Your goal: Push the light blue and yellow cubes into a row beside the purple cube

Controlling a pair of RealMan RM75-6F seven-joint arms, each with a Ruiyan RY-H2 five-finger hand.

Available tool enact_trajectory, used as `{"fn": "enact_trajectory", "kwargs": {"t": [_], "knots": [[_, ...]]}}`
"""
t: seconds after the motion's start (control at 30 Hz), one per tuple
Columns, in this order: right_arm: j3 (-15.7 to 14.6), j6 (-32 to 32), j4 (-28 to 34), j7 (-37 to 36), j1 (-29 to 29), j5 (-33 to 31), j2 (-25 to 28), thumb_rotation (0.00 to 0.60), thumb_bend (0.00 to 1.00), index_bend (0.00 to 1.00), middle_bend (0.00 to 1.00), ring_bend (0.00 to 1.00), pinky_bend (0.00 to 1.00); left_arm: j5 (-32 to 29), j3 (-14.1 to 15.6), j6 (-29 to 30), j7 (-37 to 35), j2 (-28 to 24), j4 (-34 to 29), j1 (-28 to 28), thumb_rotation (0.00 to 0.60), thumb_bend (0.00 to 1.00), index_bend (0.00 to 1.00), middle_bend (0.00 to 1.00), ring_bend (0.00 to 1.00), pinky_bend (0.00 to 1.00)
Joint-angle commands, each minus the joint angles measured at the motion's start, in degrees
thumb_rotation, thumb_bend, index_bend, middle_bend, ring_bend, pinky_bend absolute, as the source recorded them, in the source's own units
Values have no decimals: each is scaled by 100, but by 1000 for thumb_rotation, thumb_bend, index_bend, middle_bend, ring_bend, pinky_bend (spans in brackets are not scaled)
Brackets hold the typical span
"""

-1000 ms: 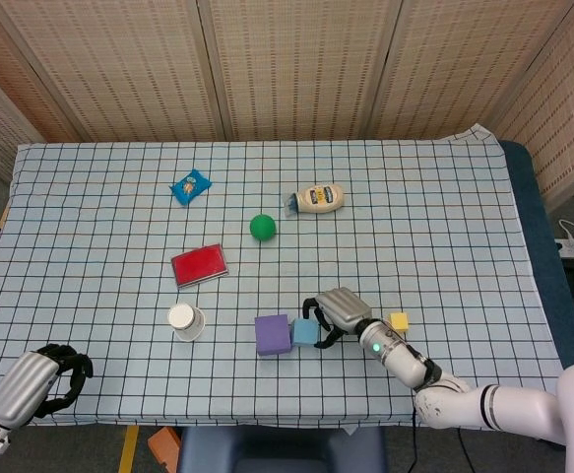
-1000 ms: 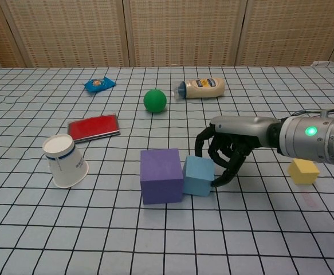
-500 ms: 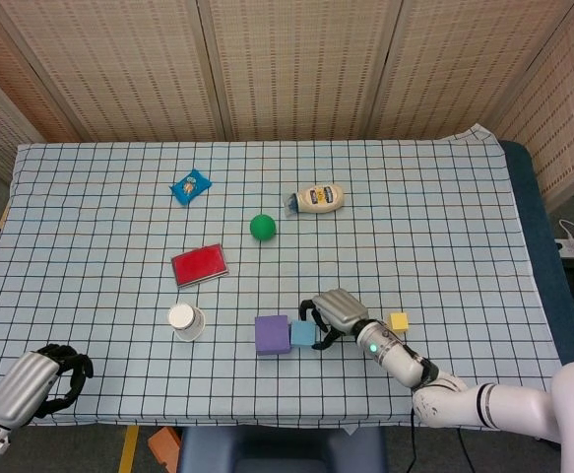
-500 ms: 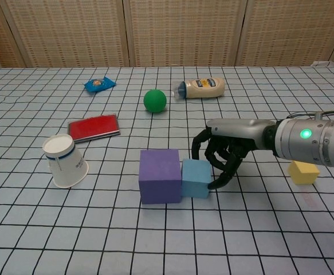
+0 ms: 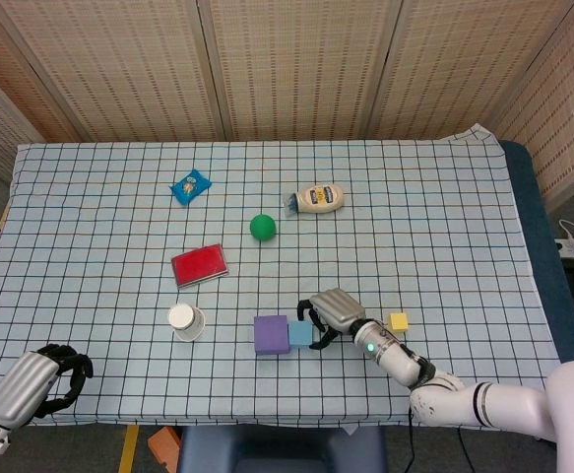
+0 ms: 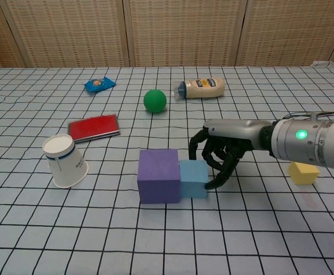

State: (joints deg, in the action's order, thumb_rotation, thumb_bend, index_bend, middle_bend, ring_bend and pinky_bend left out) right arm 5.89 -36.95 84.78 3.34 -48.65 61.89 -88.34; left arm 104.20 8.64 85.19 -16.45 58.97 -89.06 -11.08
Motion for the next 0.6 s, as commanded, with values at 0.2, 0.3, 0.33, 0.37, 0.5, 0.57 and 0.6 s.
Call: {"fn": "enact_trajectory", "kwargs": {"t": [0.2,0.3,0.33,0.37,0.5,0.57,0.6], "knots": [[-16,-5,111,-18,20,26,125,600,79,358,734,823,1000,7,4,0,2,-2,-3,0,600,555,544,658,446,450],[-18,-6,217,-45,36,35,213,600,79,316,734,823,1000,5,5,-9,2,1,0,-3,600,556,544,659,446,450],[-24,-2,252,-49,39,41,244,600,78,304,734,823,1000,8,7,-12,4,0,-3,-4,600,556,543,658,446,450],[-29,-2,275,-50,42,48,264,600,78,297,734,823,1000,11,9,-13,4,-1,-5,-4,600,556,544,658,446,450],[-45,16,347,-57,45,43,339,600,75,267,734,823,1000,22,9,2,3,-2,-7,-2,600,555,544,659,447,450],[-46,7,402,-56,54,24,405,600,74,259,734,823,1000,17,7,10,-11,-5,-6,1,600,554,544,659,447,450],[-46,-7,429,-48,59,15,437,600,74,259,734,823,1000,13,5,14,-15,-5,-4,2,600,554,544,659,447,450]]}}
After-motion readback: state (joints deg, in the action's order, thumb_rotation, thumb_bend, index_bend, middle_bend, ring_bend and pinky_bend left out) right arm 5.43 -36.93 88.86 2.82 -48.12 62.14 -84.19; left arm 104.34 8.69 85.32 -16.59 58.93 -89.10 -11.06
